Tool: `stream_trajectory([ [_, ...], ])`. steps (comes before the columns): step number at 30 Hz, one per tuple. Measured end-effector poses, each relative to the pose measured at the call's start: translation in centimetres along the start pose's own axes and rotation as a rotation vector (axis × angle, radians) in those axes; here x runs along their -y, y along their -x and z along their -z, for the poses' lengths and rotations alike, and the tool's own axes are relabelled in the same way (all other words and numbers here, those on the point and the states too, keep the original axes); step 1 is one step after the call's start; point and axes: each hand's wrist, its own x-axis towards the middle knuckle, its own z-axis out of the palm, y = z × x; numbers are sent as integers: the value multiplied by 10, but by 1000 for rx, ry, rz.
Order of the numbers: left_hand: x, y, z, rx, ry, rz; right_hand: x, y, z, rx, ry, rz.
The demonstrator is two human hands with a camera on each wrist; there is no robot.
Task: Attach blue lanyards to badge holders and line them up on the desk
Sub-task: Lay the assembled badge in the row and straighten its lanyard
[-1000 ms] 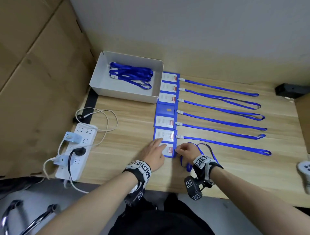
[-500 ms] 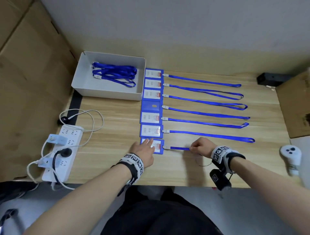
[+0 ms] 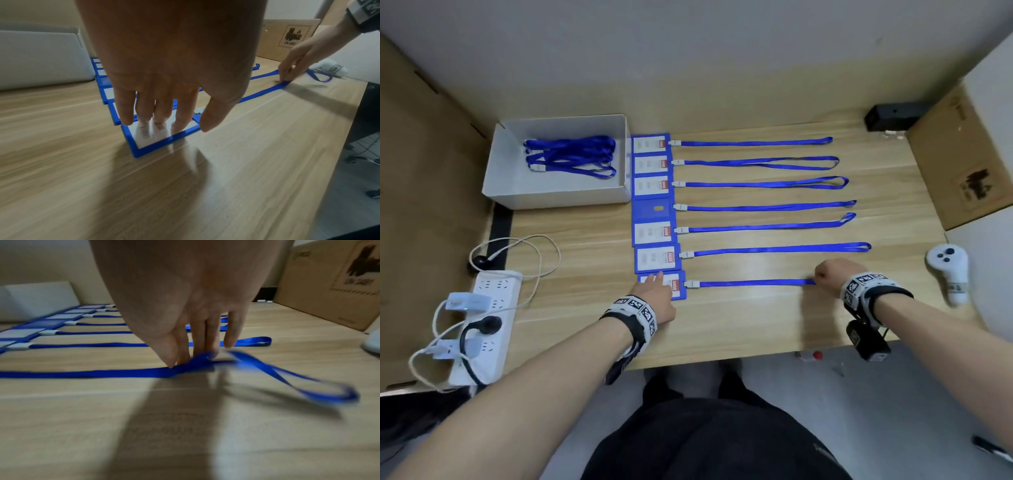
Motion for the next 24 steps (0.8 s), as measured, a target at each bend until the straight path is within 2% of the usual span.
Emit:
stream_trajectory([
  [3,-1,1,2,9,29,-10,10,-4,-14,-200,74,72],
  [5,1,1,0,4,37,-17,40,-3,-17,-325,-94,165],
  [7,3,0,-6,-9,57,-29,80,-2,-19,-357,-264,287],
  [10,8,-2,-17,-39,86,-70,141,-1,-24,-268,-314,421],
  [14,14,-4,-18,-32,86,-110,188,-8,-31,-263,-208,403],
  [16,15,-5,-16,-19,68,-116,194,-12,-33,-231,-210,425],
  [21,14,-5,-15,-3,52,-106,180,-19,-33,85,-643,409],
  [24,15,-3,-12,-2,29,-106,157,-19,-29,147,-626,429],
])
